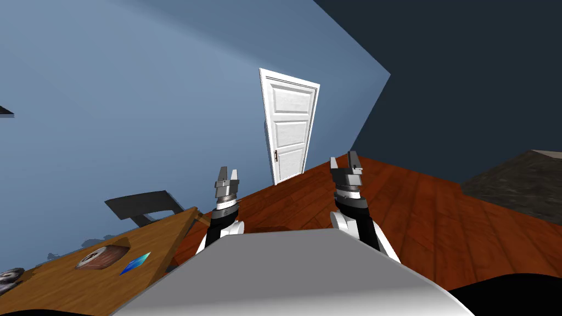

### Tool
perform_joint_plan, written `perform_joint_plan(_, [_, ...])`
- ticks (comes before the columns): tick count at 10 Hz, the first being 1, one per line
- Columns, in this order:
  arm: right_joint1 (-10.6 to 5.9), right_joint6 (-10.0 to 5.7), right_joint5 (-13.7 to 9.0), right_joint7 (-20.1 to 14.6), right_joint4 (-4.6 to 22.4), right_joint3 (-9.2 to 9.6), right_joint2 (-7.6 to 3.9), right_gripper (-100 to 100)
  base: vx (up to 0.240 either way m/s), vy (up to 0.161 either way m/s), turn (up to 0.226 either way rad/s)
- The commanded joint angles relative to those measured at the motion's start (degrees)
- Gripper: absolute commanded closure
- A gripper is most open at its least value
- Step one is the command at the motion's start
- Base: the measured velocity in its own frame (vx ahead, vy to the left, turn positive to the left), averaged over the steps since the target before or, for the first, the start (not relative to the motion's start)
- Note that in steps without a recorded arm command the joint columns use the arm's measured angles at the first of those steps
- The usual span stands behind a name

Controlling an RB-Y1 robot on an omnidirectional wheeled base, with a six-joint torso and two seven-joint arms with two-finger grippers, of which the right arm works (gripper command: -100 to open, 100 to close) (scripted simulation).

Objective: Pull the door open

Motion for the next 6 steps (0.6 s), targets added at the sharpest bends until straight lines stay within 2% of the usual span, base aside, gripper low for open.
perform_joint_plan(1, [-0.62,-0.36,-0.96,-1.26,1.88,0.09,-0.50,-100,0.040,0.003,0.130])
perform_joint_plan(3, [-1.63,-0.93,-2.49,-3.29,4.90,0.24,-1.21,-100,0.100,-0.012,0.160])
perform_joint_plan(6, [-2.70,-1.55,-4.14,-5.46,8.14,0.40,-1.85,-100,0.091,-0.021,0.110])
